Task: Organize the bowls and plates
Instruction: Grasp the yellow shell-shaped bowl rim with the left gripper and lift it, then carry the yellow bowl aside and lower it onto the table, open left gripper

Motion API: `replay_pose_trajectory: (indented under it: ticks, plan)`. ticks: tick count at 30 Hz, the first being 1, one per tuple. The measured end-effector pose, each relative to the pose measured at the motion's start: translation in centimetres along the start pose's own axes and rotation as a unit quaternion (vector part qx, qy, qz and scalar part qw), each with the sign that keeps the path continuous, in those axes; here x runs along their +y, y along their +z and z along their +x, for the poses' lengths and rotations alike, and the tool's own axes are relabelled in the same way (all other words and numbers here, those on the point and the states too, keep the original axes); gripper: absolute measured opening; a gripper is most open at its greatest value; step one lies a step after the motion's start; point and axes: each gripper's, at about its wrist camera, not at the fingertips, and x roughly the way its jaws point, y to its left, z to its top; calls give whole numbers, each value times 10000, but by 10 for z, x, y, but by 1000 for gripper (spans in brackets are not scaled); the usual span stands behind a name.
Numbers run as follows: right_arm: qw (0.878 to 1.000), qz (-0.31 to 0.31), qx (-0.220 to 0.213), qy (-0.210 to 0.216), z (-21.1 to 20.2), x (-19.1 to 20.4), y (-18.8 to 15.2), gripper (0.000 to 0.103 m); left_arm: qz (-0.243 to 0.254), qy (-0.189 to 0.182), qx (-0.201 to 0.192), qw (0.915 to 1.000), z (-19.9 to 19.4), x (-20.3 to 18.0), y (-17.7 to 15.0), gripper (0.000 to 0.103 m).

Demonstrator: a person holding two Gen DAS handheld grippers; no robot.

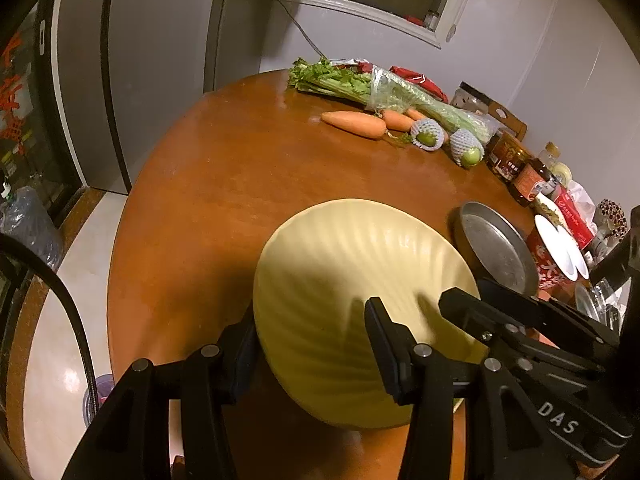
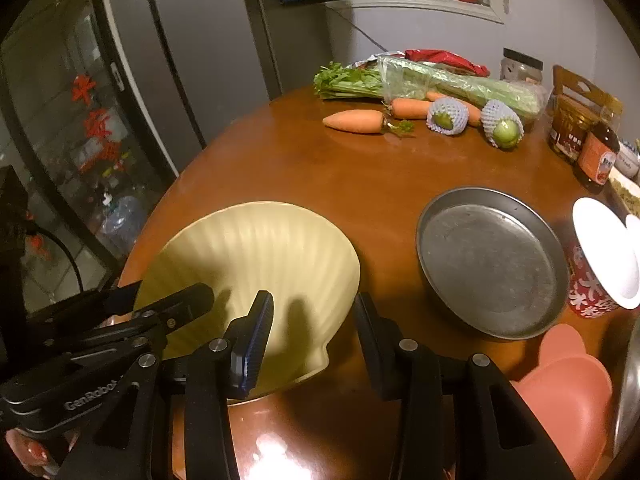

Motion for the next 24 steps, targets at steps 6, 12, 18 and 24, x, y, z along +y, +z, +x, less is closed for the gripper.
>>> replay_pose_trajectory:
  ticks: [6,12,18,24]
  plan:
    - [9998,210,39,-26,10,-6,5,44,110,16,50,9999,13,-1,7,51]
    - [9993,369,30,-29,14,-10,7,44,280,121,14,9995,17,-5,15,51]
    - [9991,429,3,-66,15,-11,8,44,436,223,70,9988,25,-9,17,51]
    - [9989,396,-37,-263,12,-11,6,44,590,341,40,9977,25,-15,15,51]
